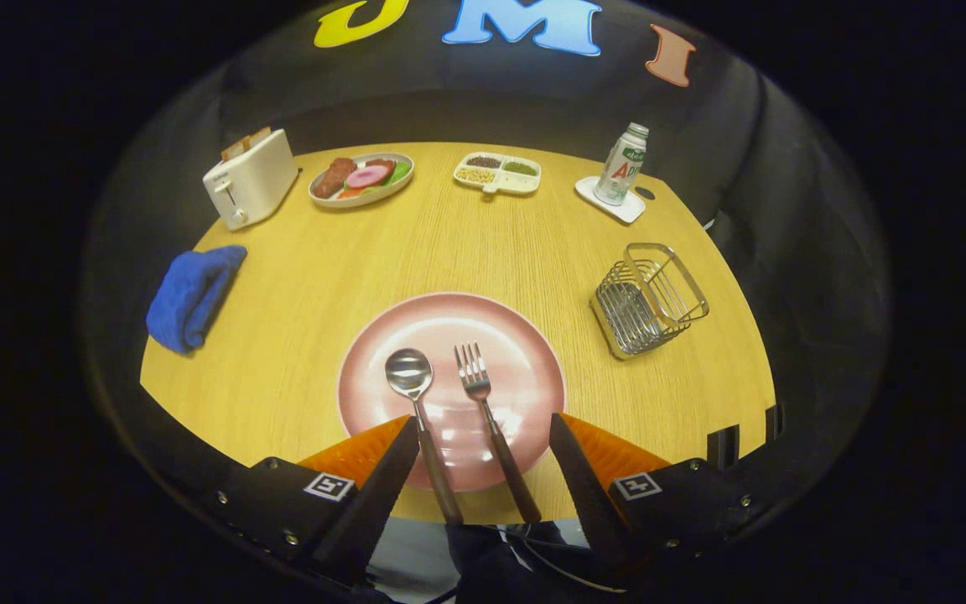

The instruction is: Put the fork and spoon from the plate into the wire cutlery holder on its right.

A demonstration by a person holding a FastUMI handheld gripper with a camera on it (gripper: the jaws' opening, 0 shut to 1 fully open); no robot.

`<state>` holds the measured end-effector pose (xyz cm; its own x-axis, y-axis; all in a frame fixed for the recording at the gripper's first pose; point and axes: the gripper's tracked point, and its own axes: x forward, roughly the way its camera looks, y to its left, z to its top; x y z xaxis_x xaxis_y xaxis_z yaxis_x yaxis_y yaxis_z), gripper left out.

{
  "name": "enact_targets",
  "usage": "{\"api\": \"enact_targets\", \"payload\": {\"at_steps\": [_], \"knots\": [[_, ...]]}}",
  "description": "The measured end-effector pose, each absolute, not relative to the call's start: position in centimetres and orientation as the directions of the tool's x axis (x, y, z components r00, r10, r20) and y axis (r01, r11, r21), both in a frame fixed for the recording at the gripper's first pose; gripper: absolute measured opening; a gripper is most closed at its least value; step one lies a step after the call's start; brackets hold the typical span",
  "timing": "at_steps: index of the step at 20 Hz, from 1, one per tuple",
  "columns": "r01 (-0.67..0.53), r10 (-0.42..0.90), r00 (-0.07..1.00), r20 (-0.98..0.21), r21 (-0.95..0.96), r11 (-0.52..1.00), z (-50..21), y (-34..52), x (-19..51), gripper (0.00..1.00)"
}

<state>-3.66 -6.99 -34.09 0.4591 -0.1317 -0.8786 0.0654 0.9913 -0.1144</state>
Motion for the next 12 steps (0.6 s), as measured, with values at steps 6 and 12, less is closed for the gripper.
{"api": "enact_targets", "payload": {"at_steps": [6, 12], "knots": [[0.032, -0.109, 0.384, -0.917, -0.105, 0.994, -36.5, -7.8, -4.2, 0.95], [-0.031, -0.080, 0.333, -0.940, -0.096, 0.995, -38.7, -8.0, -3.8, 0.88]]}}
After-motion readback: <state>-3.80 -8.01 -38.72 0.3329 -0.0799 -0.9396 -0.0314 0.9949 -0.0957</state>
